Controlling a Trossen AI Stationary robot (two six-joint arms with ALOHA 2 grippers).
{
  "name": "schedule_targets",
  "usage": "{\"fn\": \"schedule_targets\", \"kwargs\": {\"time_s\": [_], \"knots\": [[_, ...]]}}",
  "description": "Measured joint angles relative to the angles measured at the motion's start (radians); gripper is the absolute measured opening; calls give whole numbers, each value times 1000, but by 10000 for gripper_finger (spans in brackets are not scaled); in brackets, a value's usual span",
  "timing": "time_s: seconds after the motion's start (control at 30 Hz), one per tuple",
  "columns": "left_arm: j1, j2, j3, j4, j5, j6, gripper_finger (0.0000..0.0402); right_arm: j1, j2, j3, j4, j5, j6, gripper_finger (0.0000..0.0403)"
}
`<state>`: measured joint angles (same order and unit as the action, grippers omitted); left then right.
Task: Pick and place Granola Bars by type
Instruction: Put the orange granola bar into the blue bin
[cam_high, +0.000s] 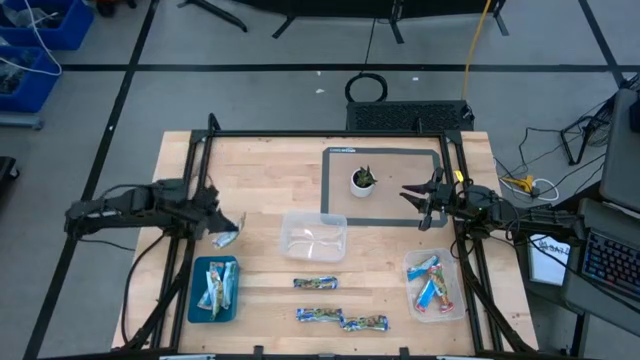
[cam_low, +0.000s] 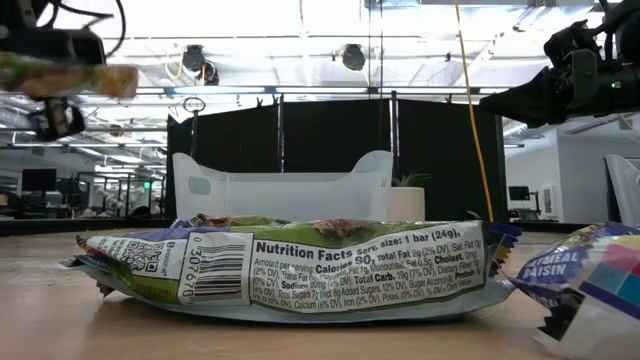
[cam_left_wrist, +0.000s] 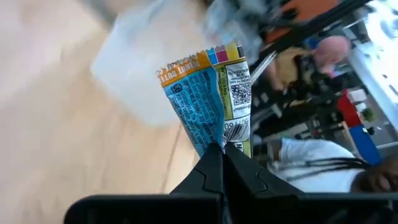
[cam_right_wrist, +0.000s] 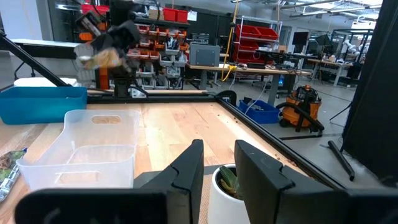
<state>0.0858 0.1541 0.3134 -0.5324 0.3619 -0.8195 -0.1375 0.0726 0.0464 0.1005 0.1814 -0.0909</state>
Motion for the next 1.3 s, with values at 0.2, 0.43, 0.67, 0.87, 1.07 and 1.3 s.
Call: {"fn": "schedule_targets", "kwargs": {"time_s": [0.2, 0.43, 0.67, 0.87, 1.07, 1.3], "knots": [[-147, 141, 3, -13, -100, -219, 3, 0, 0, 0, 0, 0, 0, 82], [-364, 356, 83, 4, -252, -354, 2, 0, 0, 0, 0, 0, 0, 82], [-607, 604, 327, -140, -450, -390, 2, 0, 0, 0, 0, 0, 0, 82], [-807, 798, 510, -442, -554, -745, 1, 0, 0, 0, 0, 0, 0, 82], [-950, 958, 557, -584, -496, -1311, 1, 0, 0, 0, 0, 0, 0, 82], [-1007, 1095, 557, -558, -325, -1600, 2, 0, 0, 0, 0, 0, 0, 82]]}}
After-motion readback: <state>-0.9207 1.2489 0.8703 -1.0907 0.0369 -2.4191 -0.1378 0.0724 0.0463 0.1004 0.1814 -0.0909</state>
